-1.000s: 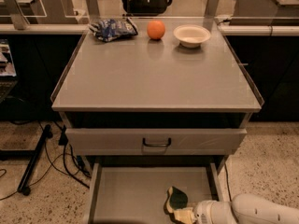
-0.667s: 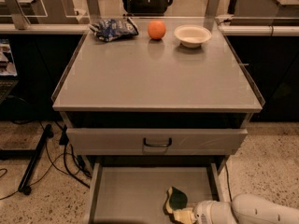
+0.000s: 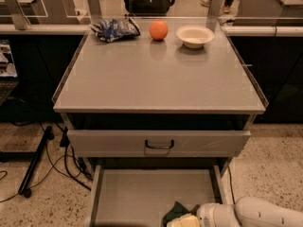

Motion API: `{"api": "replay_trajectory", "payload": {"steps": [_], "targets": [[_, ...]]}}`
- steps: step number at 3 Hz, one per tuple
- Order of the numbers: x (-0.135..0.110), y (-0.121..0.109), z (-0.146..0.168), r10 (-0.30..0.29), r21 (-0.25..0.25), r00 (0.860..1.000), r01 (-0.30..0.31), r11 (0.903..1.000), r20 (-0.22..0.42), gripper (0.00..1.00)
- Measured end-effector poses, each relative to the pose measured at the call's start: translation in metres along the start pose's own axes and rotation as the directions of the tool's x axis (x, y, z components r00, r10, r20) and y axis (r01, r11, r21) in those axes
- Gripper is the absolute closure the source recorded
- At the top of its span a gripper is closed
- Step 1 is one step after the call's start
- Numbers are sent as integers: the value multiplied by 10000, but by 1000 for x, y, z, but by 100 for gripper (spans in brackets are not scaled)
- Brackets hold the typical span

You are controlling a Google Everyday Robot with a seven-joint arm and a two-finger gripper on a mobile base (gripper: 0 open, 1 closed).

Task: Place sponge into middle drawer

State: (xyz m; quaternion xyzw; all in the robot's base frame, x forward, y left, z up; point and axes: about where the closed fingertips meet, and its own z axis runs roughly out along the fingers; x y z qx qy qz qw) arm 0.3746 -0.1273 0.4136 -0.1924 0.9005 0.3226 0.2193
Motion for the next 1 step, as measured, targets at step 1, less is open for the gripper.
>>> {"api": "replay_trajectory", "payload": {"steps": [1], "targets": [[0, 0, 0, 0, 0, 10000, 0, 10000, 0, 0]]}}
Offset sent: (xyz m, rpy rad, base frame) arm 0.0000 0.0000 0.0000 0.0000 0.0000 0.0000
